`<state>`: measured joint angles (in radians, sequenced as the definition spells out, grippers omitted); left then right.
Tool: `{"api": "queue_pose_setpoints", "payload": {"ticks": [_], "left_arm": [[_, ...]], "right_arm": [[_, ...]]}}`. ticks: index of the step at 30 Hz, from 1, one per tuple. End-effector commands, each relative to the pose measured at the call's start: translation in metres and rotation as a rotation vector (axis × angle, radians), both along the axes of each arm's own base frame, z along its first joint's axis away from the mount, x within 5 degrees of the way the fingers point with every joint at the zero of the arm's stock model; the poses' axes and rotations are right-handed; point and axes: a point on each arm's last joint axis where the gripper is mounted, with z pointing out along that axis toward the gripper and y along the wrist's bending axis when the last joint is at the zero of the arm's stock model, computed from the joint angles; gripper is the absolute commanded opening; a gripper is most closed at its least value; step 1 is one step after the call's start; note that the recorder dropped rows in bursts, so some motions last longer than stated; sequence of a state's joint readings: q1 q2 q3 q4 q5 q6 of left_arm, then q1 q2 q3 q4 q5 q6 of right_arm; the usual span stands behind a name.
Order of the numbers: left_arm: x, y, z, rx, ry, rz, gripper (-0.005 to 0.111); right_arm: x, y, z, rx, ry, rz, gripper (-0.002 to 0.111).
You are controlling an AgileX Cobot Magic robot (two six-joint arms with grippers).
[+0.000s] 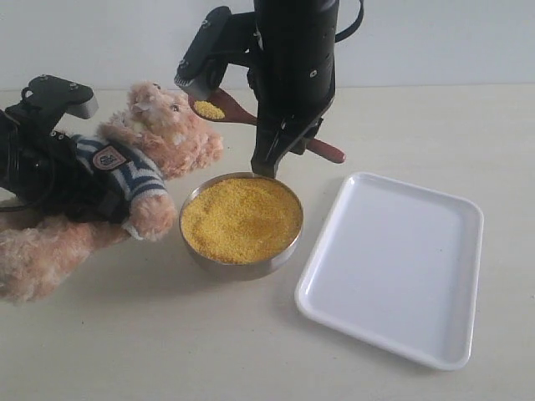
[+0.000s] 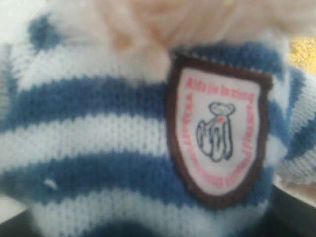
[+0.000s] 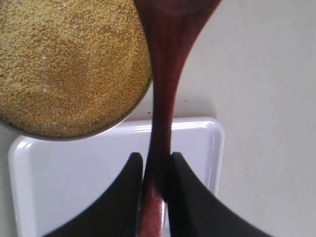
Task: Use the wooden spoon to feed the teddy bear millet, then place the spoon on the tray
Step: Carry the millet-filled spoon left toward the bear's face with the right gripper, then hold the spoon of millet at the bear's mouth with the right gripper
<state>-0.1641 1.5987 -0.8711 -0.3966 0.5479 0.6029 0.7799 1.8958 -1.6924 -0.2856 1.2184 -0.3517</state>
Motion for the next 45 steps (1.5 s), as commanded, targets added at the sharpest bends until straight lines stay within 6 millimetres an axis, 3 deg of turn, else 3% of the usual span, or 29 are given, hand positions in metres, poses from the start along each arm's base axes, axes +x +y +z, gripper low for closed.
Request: {"api": "queue_pose_setpoints", "payload": {"ticks": [1, 22, 32, 45], "left_arm": [[0.002, -0.006, 0.004, 0.000, -0.039, -0.016, 0.004], [0.008, -0.018, 0.013, 0.015, -0.071, -0.074, 0.004], [0.004, -0.030, 0.008, 0.030, -0.053, -0.138, 0.004], [0.004, -0.031, 0.008, 0.028, -0.048, -0.138, 0.004]], "right_arm": [[0.002, -0.001, 0.002, 0.006, -0.006, -0.011, 0.000], [-0.009, 0.014, 0.009, 0.031, -0.025, 0.012, 0.000], [-0.009, 0.014, 0.009, 0.032, -0.027, 0.006, 0.000], [-0.007, 0.013, 0.009, 0.028, -0.049, -0.040, 0.000]]}}
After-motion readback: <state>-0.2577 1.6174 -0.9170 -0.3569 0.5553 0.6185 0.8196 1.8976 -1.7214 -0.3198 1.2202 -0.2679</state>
